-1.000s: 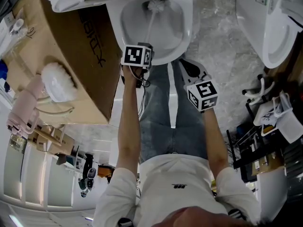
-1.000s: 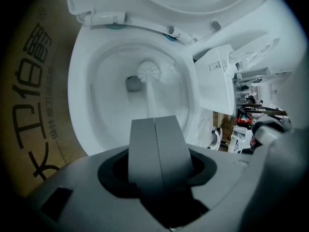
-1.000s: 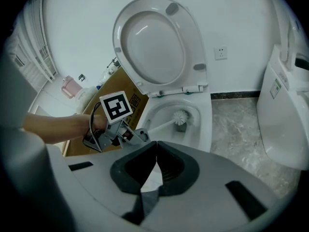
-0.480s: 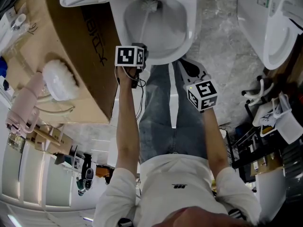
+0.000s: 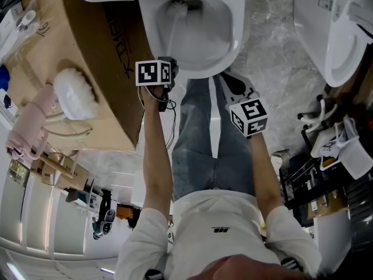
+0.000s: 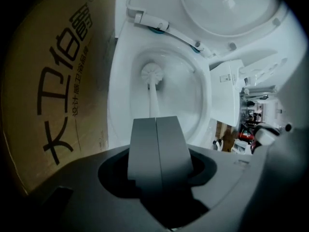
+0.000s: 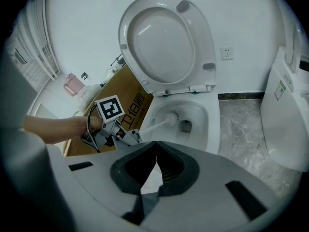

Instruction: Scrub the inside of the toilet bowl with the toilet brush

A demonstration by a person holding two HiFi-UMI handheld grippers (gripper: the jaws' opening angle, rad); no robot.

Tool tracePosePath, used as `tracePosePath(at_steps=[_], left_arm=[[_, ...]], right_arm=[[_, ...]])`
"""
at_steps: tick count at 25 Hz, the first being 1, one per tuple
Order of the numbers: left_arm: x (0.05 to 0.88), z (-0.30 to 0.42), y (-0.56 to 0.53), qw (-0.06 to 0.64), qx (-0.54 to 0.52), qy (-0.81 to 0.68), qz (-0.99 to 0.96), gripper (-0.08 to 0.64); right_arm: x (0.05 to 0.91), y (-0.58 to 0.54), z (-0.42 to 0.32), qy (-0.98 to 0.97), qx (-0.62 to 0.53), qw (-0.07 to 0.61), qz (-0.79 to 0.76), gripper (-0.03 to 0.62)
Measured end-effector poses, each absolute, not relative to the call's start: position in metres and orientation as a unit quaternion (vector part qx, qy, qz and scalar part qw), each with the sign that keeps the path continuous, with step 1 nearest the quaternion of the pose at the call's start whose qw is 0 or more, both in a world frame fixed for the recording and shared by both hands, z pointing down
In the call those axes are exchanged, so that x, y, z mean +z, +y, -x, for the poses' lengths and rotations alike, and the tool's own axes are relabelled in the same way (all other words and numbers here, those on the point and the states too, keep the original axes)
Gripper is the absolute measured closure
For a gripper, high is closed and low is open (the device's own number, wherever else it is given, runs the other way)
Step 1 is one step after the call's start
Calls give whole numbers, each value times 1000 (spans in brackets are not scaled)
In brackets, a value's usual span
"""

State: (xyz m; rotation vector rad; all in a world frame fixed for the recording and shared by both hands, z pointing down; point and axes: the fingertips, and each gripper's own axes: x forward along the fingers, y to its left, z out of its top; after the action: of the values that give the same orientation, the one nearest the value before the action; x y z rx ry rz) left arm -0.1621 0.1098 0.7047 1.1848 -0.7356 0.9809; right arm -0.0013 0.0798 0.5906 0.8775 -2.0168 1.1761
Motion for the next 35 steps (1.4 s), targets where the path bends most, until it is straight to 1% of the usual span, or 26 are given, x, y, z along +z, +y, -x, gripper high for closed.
tracePosePath(at_steps=[13, 19, 30, 35], left_arm=[[702, 162, 157, 686, 419, -332, -494, 336], [701, 151, 171, 700, 407, -331, -484, 336], [699, 122, 213, 720, 417, -299, -467, 336], [704, 112, 217, 716, 426, -296, -467, 336]], right_arm=[[594, 96, -2, -766, 449, 322, -328, 597], [594, 99, -3, -768, 446, 323, -327, 597], [591, 101, -13, -768, 448, 321, -327, 597], [597, 105, -18, -767, 445, 330, -324, 597]])
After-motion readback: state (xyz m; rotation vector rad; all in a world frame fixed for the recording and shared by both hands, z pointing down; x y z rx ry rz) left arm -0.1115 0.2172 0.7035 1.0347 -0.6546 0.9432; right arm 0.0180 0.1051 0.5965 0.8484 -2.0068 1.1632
